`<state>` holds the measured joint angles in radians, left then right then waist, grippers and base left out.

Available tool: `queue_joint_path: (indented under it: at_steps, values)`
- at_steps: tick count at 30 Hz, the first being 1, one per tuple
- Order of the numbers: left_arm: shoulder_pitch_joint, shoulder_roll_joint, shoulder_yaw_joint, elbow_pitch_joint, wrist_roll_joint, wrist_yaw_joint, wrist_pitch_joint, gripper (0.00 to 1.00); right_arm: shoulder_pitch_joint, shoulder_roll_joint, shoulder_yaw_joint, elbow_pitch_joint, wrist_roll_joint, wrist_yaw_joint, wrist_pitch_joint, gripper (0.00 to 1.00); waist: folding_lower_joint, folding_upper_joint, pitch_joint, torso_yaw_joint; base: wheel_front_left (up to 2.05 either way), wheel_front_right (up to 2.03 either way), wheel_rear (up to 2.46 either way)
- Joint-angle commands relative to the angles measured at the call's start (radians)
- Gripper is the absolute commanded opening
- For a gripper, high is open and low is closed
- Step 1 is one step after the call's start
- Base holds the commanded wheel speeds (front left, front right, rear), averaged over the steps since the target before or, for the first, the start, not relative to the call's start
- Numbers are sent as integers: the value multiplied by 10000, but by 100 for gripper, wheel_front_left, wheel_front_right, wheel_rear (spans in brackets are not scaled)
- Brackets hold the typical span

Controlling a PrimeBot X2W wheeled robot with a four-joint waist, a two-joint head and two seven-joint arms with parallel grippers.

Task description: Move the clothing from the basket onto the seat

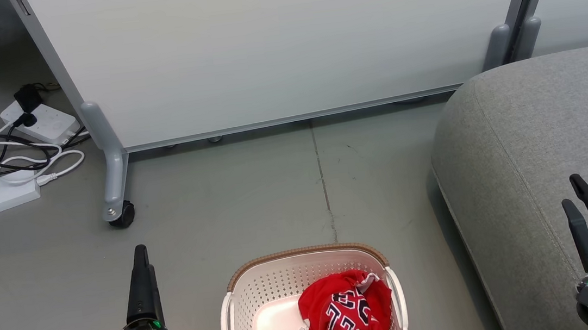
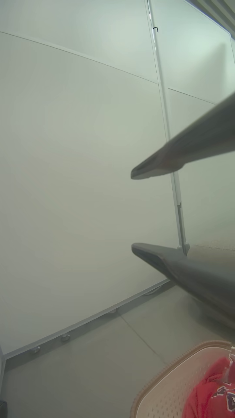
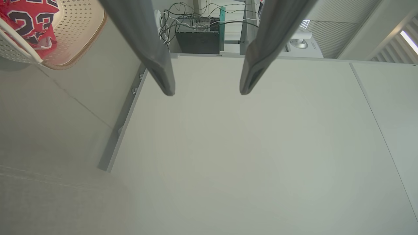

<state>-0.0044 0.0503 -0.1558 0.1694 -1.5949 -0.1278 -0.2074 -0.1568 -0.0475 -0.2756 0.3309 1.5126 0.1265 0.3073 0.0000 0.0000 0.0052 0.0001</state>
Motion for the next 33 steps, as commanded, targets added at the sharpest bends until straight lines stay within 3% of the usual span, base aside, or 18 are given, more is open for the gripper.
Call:
queue_joint_path:
  at_steps: [1, 16, 33]
  values:
    - [-406, 132, -60, -114, 297, -18, -71, 100, -247, -219, 171, -242, -249, 33, -214, 100, 0, 0, -1, 3, 0, 0, 0]
    - [-959, 181, 192, -21, 3788, 1, -194, 100, -266, -374, 760, -1102, -4068, 39, -1367, 100, 0, 0, 4, 17, 0, 0, 0]
    - [-1354, 467, 32, 339, 7512, 609, -291, 100, -169, -684, 1860, -1851, -7997, 46, -2464, 100, 0, 0, -29, -3, 0, 0, 0]
